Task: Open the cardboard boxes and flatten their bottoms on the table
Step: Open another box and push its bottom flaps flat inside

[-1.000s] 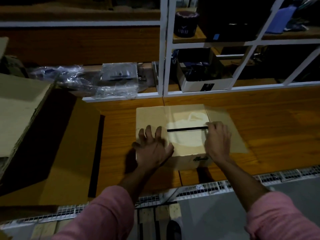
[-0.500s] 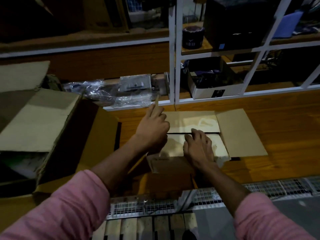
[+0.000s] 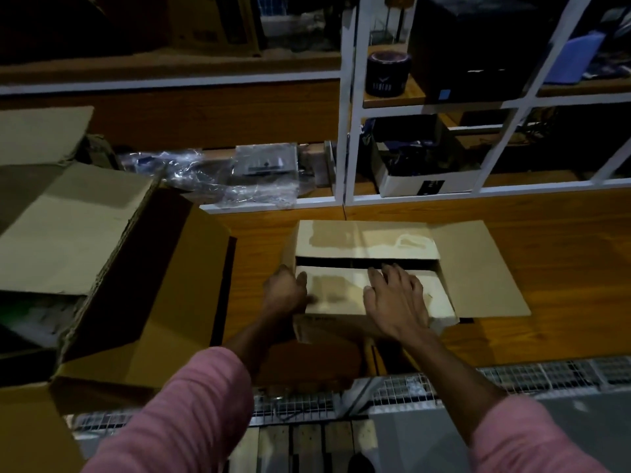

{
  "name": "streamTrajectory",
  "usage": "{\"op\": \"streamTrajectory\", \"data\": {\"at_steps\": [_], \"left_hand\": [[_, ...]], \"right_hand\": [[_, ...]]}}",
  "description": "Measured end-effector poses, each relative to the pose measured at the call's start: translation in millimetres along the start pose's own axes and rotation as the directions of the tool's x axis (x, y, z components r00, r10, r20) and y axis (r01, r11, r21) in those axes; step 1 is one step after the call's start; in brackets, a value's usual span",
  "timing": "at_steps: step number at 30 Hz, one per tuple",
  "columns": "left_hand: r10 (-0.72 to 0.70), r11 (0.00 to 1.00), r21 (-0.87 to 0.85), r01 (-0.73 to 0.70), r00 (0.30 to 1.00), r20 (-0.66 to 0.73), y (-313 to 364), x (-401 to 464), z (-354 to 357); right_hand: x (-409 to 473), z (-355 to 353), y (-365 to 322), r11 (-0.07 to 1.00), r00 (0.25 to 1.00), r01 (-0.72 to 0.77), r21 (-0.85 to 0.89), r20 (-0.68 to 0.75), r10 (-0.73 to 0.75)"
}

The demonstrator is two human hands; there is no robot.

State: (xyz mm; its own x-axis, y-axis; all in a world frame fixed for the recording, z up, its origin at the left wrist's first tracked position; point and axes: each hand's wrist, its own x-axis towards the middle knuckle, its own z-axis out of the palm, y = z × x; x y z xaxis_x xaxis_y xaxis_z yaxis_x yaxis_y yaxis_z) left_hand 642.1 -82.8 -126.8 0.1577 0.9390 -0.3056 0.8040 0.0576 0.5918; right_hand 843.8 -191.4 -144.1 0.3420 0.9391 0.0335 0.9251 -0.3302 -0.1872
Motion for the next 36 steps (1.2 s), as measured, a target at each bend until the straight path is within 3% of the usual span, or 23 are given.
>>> {"op": "streamTrajectory", "data": {"at_steps": [5, 12, 16, 19, 23, 26, 29, 32, 36], "left_hand": [[0.047, 0.996, 0.075, -0.038, 0.99, -0.132, -3, 1, 16], [0.024, 0.996, -0.074, -0.044, 0.968, -0.249, -13, 0, 33], [0.007, 0.998, -0.066, -0.025, 0.962, -0.274, -10, -6, 26], [-0.089, 0.98, -0.198, 0.029, 0.949, -0.301, 5, -11, 13], [0.098, 0.947, -0.239, -0.215, 0.902, -0.421, 26, -23, -14], [0.149, 0.903, -0.344, -0.259, 0.937, -0.315, 37, -37, -36], [0.172, 0.942, -0.295, -0.16, 0.985, 0.014, 44, -46, -60], [0.23, 0.928, -0.363, -0.081, 0.891, 0.391, 44, -61, -84], [0.317, 0.943, -0.103, -0.317, 0.757, 0.571, 30, -64, -90]], "right_hand": [[6, 0, 1, 1.0, 0.994, 0.014, 0.015, 0.106, -0.016], [24, -14, 7, 1.0, 0.97, -0.011, 0.02, 0.242, 0.006], [25, -30, 7, 0.991, 0.997, -0.015, 0.134, 0.081, 0.004], [24, -46, 2, 0.98, 0.993, 0.007, 0.199, -0.116, 0.016], [14, -84, -3, 0.962, 0.945, 0.077, 0.26, -0.327, 0.012], [10, -101, 2, 0.963, 0.954, 0.055, 0.264, -0.298, 0.027], [9, -121, 1, 0.97, 0.996, -0.026, 0.24, -0.078, 0.046], [1, -145, -10, 0.98, 0.955, -0.079, 0.184, 0.297, 0.021], [-18, -143, -28, 0.979, 0.795, -0.094, 0.181, 0.606, -0.036]]}}
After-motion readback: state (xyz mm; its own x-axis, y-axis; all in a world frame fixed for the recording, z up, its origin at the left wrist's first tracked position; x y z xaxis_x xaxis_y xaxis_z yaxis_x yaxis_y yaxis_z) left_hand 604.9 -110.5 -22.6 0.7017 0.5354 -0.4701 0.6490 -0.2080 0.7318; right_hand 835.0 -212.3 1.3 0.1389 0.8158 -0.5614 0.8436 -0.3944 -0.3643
